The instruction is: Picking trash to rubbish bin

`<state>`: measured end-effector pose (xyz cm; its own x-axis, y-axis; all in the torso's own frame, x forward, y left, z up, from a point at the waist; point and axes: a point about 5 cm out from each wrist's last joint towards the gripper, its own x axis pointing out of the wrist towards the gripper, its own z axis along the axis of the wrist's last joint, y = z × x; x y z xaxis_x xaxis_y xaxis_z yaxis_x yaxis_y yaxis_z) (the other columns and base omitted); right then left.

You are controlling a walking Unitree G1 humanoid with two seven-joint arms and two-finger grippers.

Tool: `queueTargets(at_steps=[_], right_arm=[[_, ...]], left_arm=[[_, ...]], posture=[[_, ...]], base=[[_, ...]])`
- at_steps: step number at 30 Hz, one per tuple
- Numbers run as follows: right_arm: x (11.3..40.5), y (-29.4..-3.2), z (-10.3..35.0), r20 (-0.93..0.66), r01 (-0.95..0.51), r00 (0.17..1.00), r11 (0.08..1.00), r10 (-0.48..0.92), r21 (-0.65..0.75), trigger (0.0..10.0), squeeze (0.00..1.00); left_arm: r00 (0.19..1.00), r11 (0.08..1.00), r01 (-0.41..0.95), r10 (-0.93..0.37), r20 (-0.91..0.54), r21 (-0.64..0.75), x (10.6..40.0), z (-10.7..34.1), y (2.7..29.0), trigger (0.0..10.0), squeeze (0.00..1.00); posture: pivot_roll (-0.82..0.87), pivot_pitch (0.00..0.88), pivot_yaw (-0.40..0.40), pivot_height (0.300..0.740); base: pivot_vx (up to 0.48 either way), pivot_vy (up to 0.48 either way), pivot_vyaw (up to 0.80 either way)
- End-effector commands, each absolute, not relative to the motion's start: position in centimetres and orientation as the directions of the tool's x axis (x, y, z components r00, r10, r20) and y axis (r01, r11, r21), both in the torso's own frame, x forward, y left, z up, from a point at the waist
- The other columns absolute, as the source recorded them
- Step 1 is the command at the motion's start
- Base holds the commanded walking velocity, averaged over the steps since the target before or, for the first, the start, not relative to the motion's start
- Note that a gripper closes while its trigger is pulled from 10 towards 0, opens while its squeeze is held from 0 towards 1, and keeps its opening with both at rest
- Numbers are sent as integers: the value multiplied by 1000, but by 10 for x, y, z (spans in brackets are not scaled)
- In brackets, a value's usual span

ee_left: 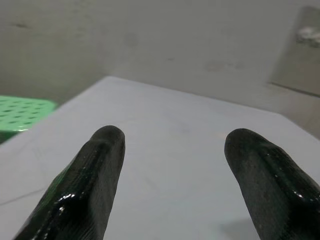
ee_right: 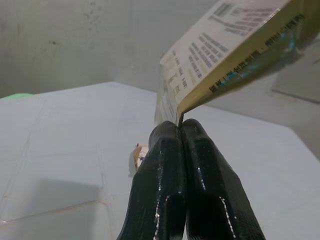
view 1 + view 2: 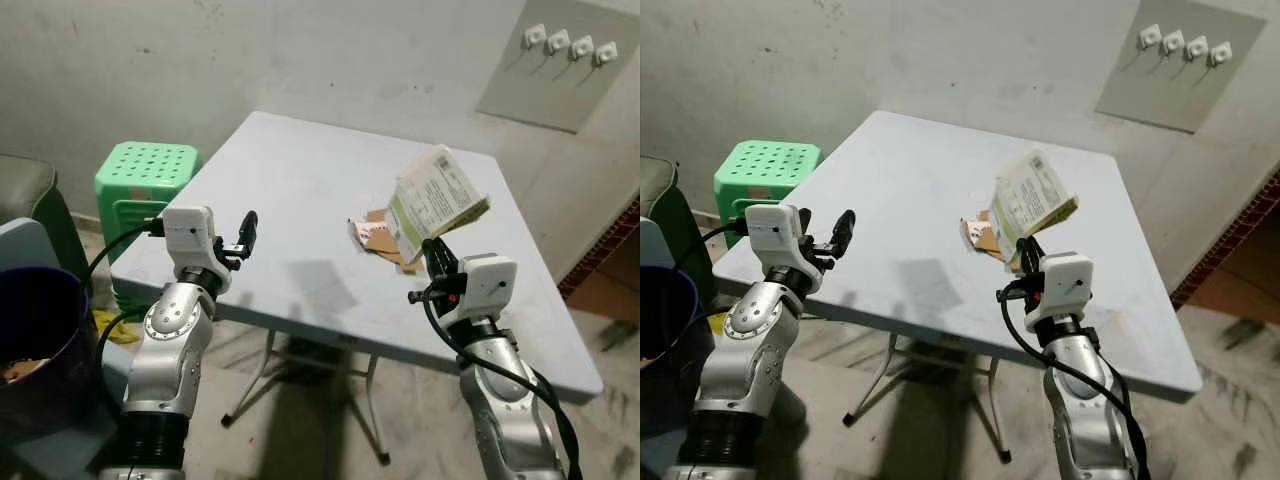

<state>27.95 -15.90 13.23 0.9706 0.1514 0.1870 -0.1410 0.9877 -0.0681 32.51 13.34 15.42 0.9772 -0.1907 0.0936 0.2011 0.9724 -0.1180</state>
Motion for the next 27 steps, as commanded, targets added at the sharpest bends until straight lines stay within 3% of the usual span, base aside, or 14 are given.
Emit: queueTargets(at_steps=[1,19,27], right_arm=[[281,-158,139,210,-139,965,987,154,-85,10000,0],[283,-156,137,194,-158,965,982,175,-101,10000,0],[284,-155,137,189,-167,964,980,185,-108,10000,0]], left_arm=[[976,974,203,-192,106,-97,328,159,136,10000,0],[975,975,200,-190,114,-92,329,160,135,10000,0],[977,978,191,-181,115,-87,330,161,137,10000,0]], posture=[[9,0,-102,740],[17,0,-110,740],[20,0,-113,740]], base=[[0,345,0],[0,345,723],[0,0,800]])
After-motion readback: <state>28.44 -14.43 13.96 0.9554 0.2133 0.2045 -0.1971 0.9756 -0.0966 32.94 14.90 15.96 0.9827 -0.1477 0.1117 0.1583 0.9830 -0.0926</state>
